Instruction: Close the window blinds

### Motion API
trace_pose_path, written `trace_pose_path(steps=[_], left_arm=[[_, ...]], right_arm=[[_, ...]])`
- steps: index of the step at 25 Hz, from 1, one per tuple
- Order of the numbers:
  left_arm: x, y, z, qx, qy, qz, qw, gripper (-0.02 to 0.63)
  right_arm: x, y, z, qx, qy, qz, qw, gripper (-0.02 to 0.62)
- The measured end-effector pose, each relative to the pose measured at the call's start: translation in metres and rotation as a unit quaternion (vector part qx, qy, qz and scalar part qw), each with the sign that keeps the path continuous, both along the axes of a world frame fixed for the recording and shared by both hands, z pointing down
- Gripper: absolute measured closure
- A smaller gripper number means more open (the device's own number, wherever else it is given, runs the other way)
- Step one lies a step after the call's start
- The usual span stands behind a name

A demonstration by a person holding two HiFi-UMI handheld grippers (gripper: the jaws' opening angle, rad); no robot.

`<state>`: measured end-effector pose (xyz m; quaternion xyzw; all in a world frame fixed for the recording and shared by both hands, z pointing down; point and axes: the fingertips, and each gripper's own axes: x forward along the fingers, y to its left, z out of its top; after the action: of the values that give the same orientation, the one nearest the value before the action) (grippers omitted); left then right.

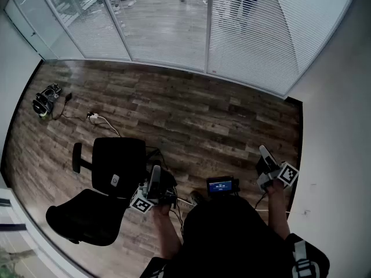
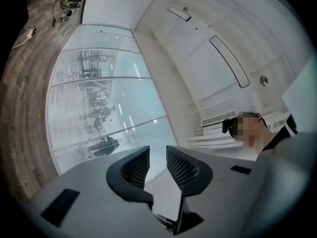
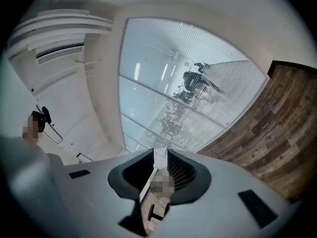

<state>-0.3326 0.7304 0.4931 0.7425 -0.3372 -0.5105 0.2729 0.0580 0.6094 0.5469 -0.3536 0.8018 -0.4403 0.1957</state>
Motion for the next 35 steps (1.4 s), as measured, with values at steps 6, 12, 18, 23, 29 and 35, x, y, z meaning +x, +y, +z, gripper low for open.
trace_pose_path(steps=[6,12,18,23,29,35], left_arm=[[-0.011,0.007,0.003,0.003,-0.016,-0.007,0.9998,0.505],[-0.019,0.010,0.000,0.003,-0.019,-0.013,0.9997,0.505],[-0.022,0.013,-0.001,0.006,-0.012,-0.011,0.9999,0.505],[-0.019,0.006,0.006,0.008,-0.011,-0.001,0.9999,0.505],[-0.004,-0.015,0.003,-0.006,-0.018,0.016,0.9997,0.505],[-0.002,-0.060,0.007,-0.034,-0.035,0.005,0.9988,0.505]], right_arm=[[-0.013,0.003,-0.003,0.009,0.001,-0.007,1.000,0.503],[-0.025,0.004,-0.006,0.011,0.001,-0.014,1.000,0.503],[-0.029,0.005,-0.005,0.009,0.001,-0.011,1.000,0.503],[-0.029,0.004,-0.006,0.004,0.003,-0.009,1.000,0.502],[-0.020,-0.007,0.004,-0.011,0.005,-0.003,1.000,0.502],[-0.029,-0.063,0.022,-0.013,-0.013,-0.023,1.000,0.502]])
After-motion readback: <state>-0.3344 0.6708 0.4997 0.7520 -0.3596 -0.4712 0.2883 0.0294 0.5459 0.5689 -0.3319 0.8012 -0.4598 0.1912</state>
